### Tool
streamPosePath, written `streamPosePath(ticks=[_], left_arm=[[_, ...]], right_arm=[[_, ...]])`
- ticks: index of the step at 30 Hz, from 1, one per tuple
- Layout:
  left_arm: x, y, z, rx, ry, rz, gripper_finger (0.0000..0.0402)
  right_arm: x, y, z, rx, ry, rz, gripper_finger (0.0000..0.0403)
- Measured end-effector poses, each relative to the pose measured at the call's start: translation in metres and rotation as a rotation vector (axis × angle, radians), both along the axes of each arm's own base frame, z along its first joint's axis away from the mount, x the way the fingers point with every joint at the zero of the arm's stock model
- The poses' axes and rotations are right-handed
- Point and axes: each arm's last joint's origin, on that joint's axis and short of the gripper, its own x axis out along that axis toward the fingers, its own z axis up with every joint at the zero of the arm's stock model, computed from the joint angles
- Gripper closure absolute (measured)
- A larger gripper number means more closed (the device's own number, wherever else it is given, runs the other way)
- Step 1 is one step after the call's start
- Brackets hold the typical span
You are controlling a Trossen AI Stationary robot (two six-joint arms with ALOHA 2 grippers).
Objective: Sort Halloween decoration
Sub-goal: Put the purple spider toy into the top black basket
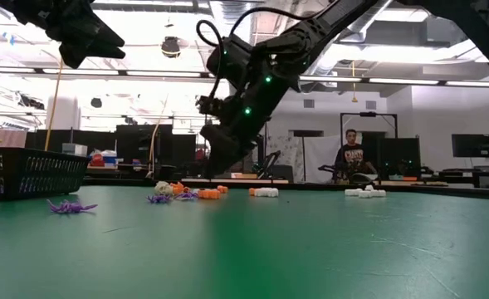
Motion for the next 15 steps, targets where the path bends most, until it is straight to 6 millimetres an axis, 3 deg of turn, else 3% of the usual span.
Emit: streamPosePath(ticks=[5,15], left_arm=[[0.000,0.000,0.000,-0.003,-0.001,0.001,0.0267],[0.000,0.000,0.000,-0.002,-0.001,0.001,0.0267]], right_arm=[[-0.007,-0.006,-0.014,0.001,0.002,-0.023,0.0173],[-0.016,-0.014,-0.030,0.002,-0.003,-0.012,0.0211]])
